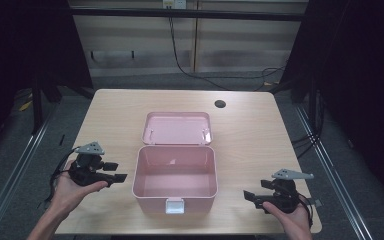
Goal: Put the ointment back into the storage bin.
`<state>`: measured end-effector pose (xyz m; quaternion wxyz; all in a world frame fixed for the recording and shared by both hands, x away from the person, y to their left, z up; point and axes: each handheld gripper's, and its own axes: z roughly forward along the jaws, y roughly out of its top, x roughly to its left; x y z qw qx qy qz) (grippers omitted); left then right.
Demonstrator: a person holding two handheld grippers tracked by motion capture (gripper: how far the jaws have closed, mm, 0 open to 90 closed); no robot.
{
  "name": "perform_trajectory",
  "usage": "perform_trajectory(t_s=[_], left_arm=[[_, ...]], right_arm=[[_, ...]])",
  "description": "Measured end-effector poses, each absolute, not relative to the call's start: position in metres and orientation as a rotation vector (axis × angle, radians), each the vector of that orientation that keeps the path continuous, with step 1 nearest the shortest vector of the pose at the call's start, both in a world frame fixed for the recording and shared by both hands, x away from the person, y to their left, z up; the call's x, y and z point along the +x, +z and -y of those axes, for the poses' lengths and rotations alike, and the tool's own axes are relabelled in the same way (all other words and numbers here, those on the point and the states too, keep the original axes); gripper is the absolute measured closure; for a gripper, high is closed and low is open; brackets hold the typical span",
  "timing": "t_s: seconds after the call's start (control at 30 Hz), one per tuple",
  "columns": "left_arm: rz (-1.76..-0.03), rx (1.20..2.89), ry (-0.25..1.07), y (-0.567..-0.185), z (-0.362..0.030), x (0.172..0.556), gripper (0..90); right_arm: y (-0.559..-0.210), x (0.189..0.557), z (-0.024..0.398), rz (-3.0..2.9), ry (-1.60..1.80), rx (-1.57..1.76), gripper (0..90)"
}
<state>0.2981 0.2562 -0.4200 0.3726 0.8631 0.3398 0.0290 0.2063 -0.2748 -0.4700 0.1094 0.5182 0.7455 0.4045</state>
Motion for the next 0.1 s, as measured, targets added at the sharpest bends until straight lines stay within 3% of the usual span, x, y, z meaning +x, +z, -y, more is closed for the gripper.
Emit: perform_trajectory(t_s=[0.1], left_arm=[[-0.911,2.178,0.101,-0.4315,-0.2626,0.2947,37.9]], right_arm=[[-0.4766,0.2098,0.2712,-2.231,1.118,1.544,14.1]])
